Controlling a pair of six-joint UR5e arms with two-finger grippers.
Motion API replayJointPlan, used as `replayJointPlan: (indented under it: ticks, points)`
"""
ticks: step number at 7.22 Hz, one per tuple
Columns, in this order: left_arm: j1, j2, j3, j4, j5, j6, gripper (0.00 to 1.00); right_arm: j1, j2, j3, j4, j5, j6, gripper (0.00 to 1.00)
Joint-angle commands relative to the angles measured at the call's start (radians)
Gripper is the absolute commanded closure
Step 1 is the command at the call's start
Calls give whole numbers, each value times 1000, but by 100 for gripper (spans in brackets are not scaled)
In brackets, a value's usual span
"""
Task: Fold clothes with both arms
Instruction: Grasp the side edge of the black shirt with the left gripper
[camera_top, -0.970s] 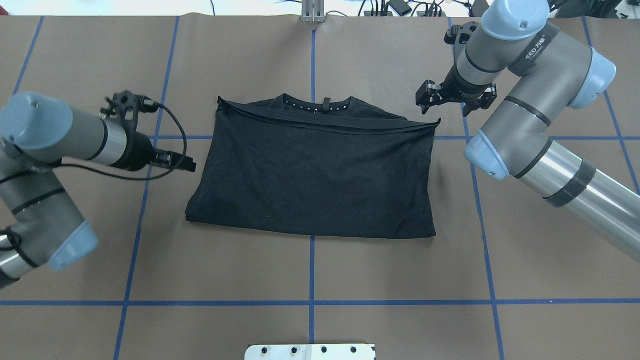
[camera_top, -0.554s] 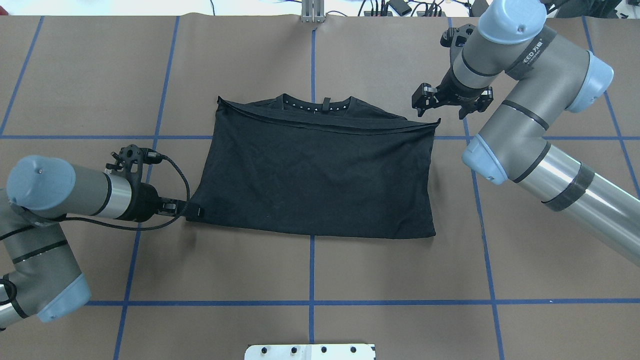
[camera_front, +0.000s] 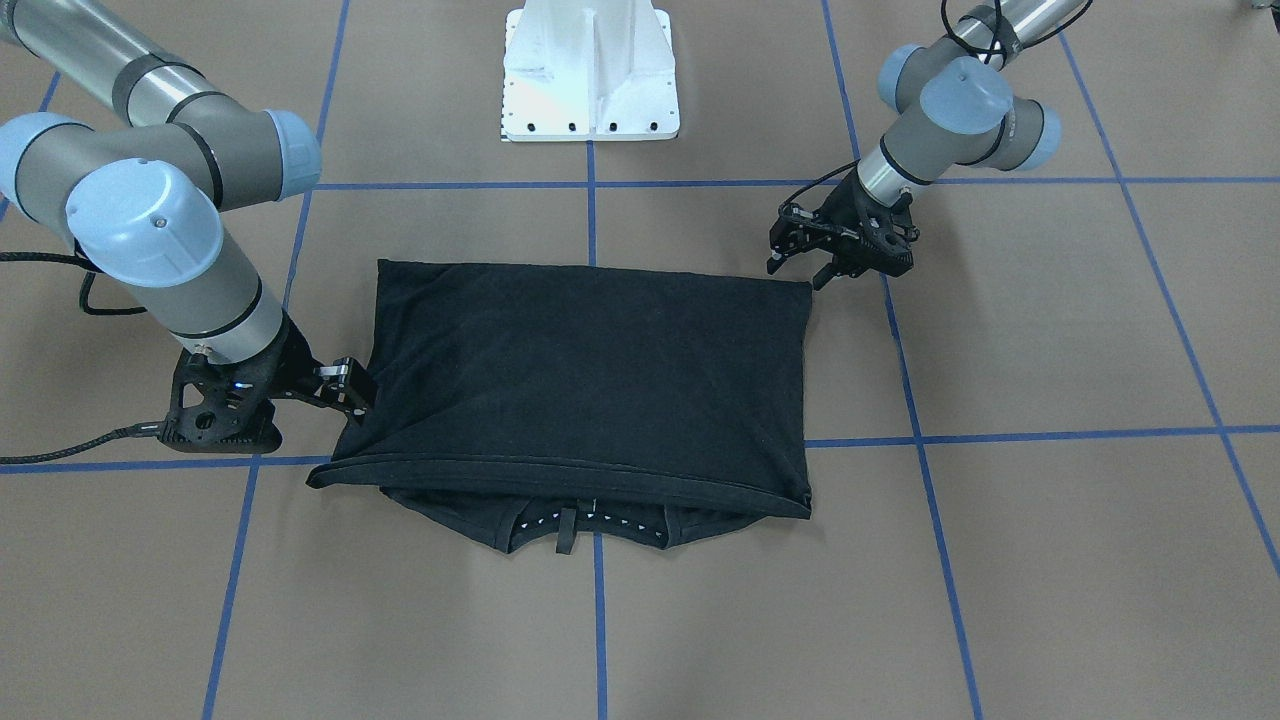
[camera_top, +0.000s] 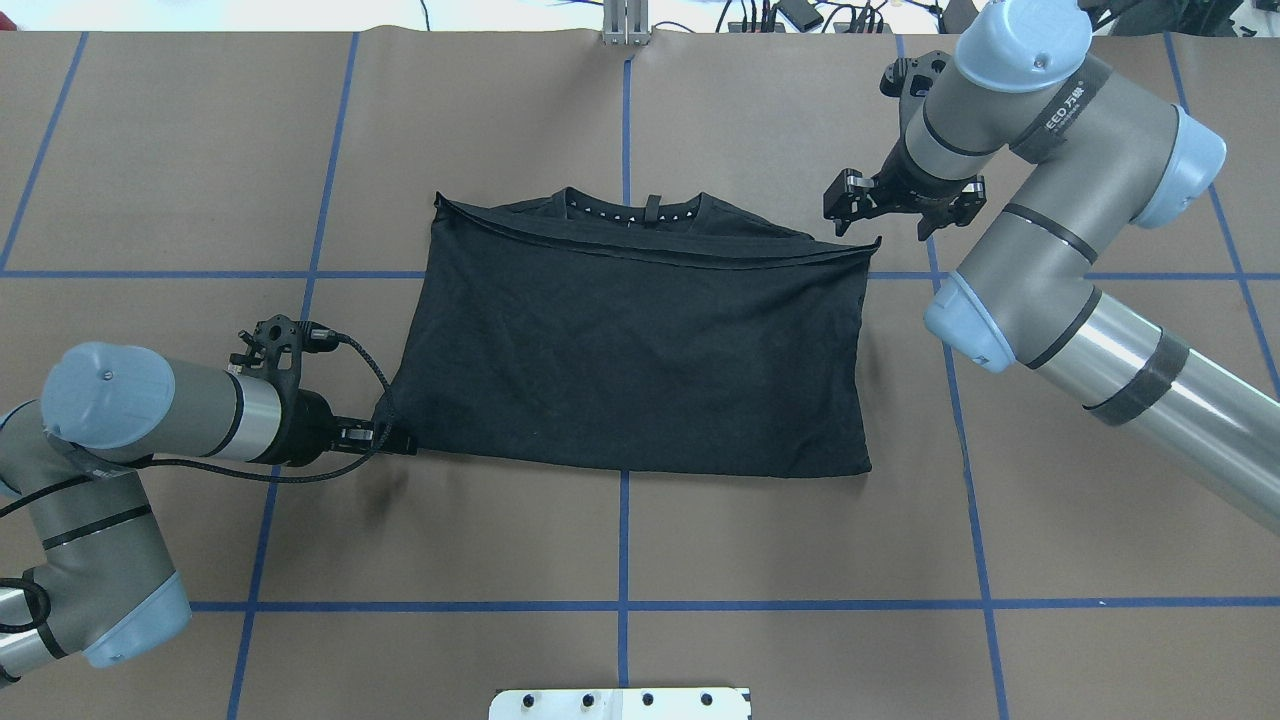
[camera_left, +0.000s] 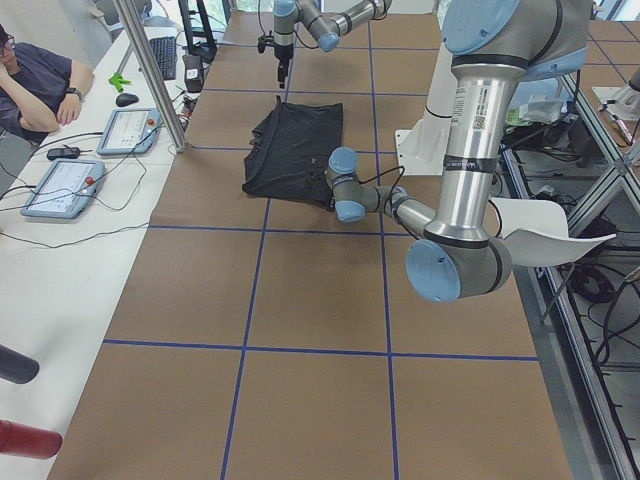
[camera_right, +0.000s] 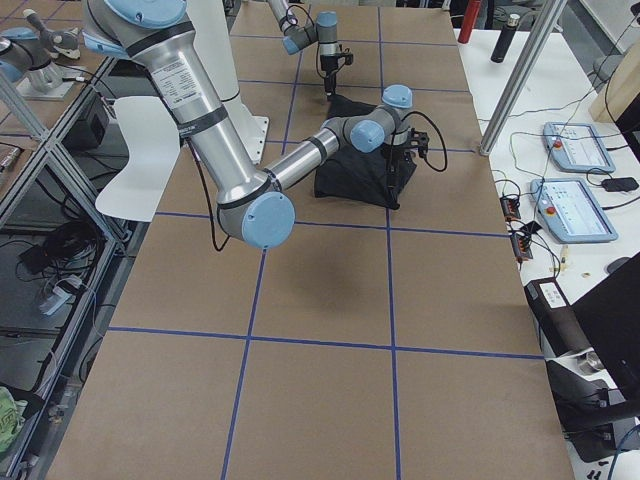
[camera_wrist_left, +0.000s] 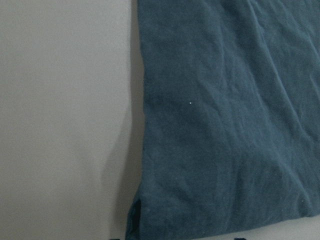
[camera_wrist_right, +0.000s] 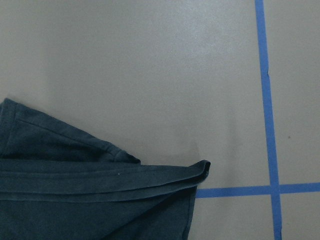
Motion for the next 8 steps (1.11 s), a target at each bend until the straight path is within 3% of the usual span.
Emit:
replayJointPlan:
  ticks: [1,4,5,6,8]
  points:
    - [1,0,3,1,0,5,24,-2,-1,4,-1,-1,0,0]
    - [1,-8,11,1,2,6,25,-4,0,5,1,-5,2,0]
    - [1,-9,11,1,2,6,30,-4,0,5,1,-5,2,0]
    - [-1,-9,11,1,2,6,37,-4,0,5,1,-5,2,0]
    - [-1,-9,11,3,0,6,70,-5,-1,11,-1,-7,2,0]
